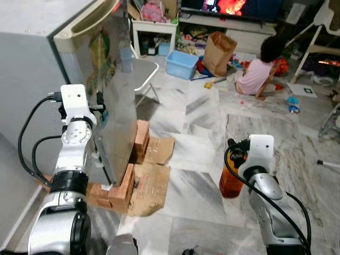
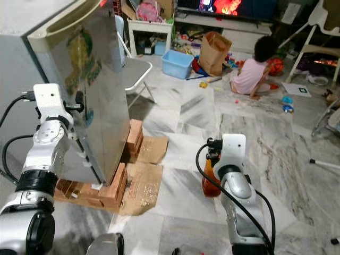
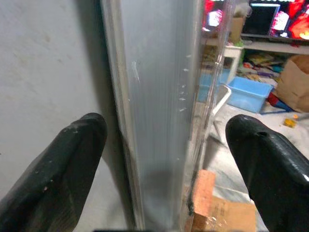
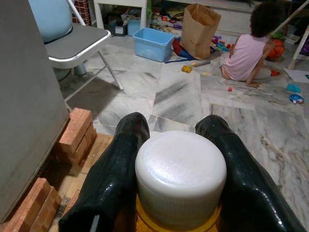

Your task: Restocking fridge

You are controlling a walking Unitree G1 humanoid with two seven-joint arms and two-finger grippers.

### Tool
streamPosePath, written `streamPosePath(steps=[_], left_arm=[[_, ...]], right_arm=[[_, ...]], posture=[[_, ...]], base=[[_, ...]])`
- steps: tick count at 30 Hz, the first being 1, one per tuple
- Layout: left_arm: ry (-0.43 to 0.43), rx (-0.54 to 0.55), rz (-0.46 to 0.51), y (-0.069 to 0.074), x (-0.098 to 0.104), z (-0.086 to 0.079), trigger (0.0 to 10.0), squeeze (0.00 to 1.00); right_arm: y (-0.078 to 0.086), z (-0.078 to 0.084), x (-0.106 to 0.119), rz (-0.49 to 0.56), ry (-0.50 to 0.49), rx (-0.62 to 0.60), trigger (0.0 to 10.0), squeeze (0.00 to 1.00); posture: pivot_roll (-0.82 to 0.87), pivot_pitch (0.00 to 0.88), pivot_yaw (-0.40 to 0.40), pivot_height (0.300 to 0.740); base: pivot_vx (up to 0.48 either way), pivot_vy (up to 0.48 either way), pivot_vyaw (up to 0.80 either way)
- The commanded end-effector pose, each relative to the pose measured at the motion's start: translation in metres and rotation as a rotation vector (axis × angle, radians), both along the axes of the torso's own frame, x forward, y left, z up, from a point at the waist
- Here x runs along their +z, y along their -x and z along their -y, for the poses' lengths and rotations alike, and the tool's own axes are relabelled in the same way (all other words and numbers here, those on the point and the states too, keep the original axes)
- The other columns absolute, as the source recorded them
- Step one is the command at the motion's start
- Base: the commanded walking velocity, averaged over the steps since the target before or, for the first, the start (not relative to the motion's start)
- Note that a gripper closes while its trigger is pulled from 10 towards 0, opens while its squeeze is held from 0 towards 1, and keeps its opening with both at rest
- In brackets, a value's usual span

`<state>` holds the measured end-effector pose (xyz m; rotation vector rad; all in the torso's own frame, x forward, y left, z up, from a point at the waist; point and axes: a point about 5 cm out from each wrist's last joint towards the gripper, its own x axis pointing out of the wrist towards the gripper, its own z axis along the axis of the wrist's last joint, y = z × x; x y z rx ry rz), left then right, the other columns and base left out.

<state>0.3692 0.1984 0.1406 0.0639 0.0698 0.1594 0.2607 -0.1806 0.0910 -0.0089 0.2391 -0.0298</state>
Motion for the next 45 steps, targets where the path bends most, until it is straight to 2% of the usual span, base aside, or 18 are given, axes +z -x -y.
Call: streamPosePath(steps=[1, 2, 4, 6, 7, 9, 13, 14, 15, 16, 17, 20, 24, 28, 29, 34, 40, 45], left_arm=[[-0.017, -0.135, -0.024, -0.007, 0.001, 0.029, 10.0, 0.0], [-0.05, -0.262, -0.022, -0.01, 0.003, 0.055, 10.0, 0.0], [-0.06, -0.306, -0.023, -0.011, 0.003, 0.064, 10.0, 0.0], [-0.08, -0.425, -0.033, -0.01, 0.002, 0.089, 10.0, 0.0], [-0.08, -0.425, -0.033, -0.01, 0.002, 0.089, 10.0, 0.0], [-0.107, -0.509, -0.039, -0.008, -0.001, 0.108, 10.0, 0.0], [-0.052, -0.726, -0.03, 0.001, 0.005, 0.158, 10.0, 0.0], [-0.006, -0.915, 0.025, 0.015, 0.018, 0.195, 10.0, 0.0], [-0.006, -0.915, 0.025, 0.015, 0.018, 0.195, 10.0, 0.0], [0.023, -1.006, 0.051, 0.024, 0.026, 0.212, 10.0, 0.0], [0.063, -1.196, 0.113, 0.048, 0.042, 0.245, 10.0, 0.0], [0.042, -1.275, 0.161, 0.063, 0.049, 0.258, 10.0, 0.0], [0.097, -1.197, 0.165, 0.067, 0.039, 0.238, 10.0, 0.0], [0.097, -1.048, 0.136, 0.068, 0.018, 0.192, 10.0, 0.0], [0.091, -0.995, 0.122, 0.071, 0.012, 0.171, 10.0, 0.0], [0.076, -0.838, 0.09, 0.083, 0.002, 0.129, 10.0, 0.0], [0.047, -0.784, 0.061, 0.107, -0.009, 0.112, 10.0, 0.0], [0.028, -0.758, 0.034, 0.115, -0.013, 0.108, 10.0, 0.0]], right_arm=[[0.0, 0.005, 0.003, 0.002, 0.005, -0.019, 10.0, 0.0], [0.004, 0.007, -0.002, -0.038, -0.028, -0.067, 10.0, 0.0], [0.005, 0.007, -0.004, -0.057, -0.046, -0.088, 10.0, 0.0], [0.009, 0.014, -0.009, -0.096, -0.058, -0.145, 10.0, 0.0], [0.009, 0.014, -0.009, -0.096, -0.058, -0.145, 10.0, 0.0], [0.013, 0.02, -0.012, -0.113, -0.047, -0.175, 10.0, 0.0], [0.019, 0.03, -0.013, -0.128, -0.026, -0.241, 10.0, 0.0], [0.023, 0.036, -0.014, -0.137, -0.006, -0.27, 10.0, 0.0], [0.023, 0.036, -0.014, -0.137, -0.006, -0.27, 10.0, 0.0], [0.024, 0.038, -0.015, -0.143, 0.004, -0.283, 10.0, 0.0], [0.028, 0.041, -0.017, -0.162, -0.004, -0.32, 10.0, 0.0], [0.029, 0.041, -0.018, -0.17, -0.02, -0.34, 10.0, 0.0], [0.022, 0.038, -0.014, -0.141, -0.019, -0.325, 10.0, 0.0], [0.016, 0.032, -0.011, -0.118, -0.014, -0.302, 10.0, 0.0], [0.013, 0.029, -0.01, -0.112, -0.015, -0.296, 10.0, 0.0], [0.004, 0.022, -0.007, -0.091, -0.023, -0.277, 10.0, 0.0], [-0.005, 0.017, -0.003, -0.062, -0.02, -0.242, 10.0, 0.0], [-0.01, 0.017, -0.002, -0.057, -0.025, -0.239, 10.0, 0.0]], posture=[[0.0, 0.024, -0.053, 0.74], [0.0, 0.021, -0.052, 0.74], [0.0, 0.026, -0.051, 0.74], [-0.01, 0.016, -0.045, 0.74], [-0.01, 0.016, -0.045, 0.74], [-0.01, 0.013, -0.042, 0.74], [-0.01, 0.004, -0.04, 0.74], [-0.01, 0.0, -0.042, 0.74], [-0.01, 0.0, -0.042, 0.74], [-0.01, 0.0, -0.043, 0.74], [-0.01, 0.0, -0.043, 0.74], [-0.01, 0.0, -0.04, 0.74], [0.0, 0.0, -0.04, 0.74], [0.03, 0.003, -0.048, 0.74], [0.04, 0.004, -0.053, 0.74], [0.06, 0.003, -0.064, 0.74], [0.07, 0.004, -0.076, 0.74], [0.07, 0.004, -0.08, 0.74]], base=[[0.0, 0.0, 0.0], [0.0, 0.0, 0.0], [0.0, 0.0, 0.0], [0.0, 0.0, 0.0], [0.0, 0.0, 0.0], [0.0, 0.0, 0.0], [0.0, 0.0, 0.0], [0.0, 0.0, 0.0], [0.0, 0.0, 0.0], [0.0, 0.0, 0.0], [0.0, 0.0, 0.0], [0.0, 0.0, 0.0], [0.0, 0.0, 0.0], [0.0, 0.0, 0.0], [0.0, 0.0, 0.0], [0.334, 0.0, 0.0], [0.435, 0.0, 0.0], [0.464, 0.0, 0.0]])
